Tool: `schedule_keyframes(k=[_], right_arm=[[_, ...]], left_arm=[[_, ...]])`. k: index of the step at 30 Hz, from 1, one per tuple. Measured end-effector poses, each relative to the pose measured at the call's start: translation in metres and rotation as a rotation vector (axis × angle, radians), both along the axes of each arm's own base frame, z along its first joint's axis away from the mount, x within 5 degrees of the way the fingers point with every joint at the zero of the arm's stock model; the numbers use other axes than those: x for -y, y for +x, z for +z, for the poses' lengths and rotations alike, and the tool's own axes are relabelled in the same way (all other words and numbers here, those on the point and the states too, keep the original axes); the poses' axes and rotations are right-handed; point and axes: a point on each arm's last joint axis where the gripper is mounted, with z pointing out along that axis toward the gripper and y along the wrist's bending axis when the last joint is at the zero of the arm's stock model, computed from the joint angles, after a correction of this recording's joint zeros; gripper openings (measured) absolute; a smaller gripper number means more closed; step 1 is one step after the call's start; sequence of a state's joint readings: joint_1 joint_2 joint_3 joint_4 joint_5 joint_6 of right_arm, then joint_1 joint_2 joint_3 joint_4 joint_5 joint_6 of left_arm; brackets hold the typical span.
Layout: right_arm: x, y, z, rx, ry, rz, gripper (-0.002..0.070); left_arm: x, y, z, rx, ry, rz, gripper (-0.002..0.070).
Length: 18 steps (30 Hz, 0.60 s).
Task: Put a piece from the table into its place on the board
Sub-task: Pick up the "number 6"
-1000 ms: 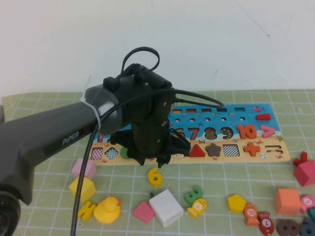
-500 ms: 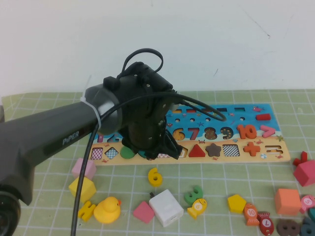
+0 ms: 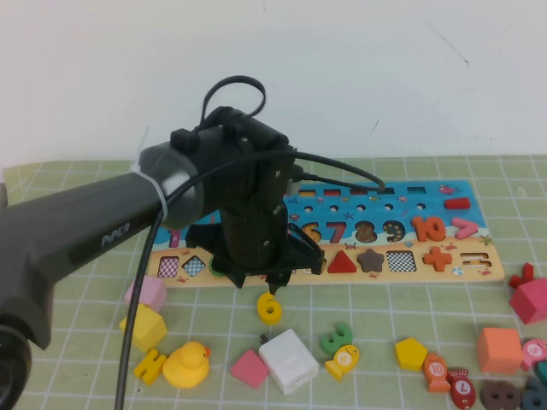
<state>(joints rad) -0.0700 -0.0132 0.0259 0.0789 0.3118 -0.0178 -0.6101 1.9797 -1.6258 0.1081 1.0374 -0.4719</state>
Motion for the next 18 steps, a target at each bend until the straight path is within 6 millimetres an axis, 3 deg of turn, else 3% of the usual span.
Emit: schedule_keyframes(k=[18], right_arm=[[0.0000, 0.0000, 0.0000, 0.000, 0.000, 0.000, -0.0003]], left_arm=[[0.0017, -0.0004, -0.0007, -0.041, -0.088, 0.120, 0.0331]])
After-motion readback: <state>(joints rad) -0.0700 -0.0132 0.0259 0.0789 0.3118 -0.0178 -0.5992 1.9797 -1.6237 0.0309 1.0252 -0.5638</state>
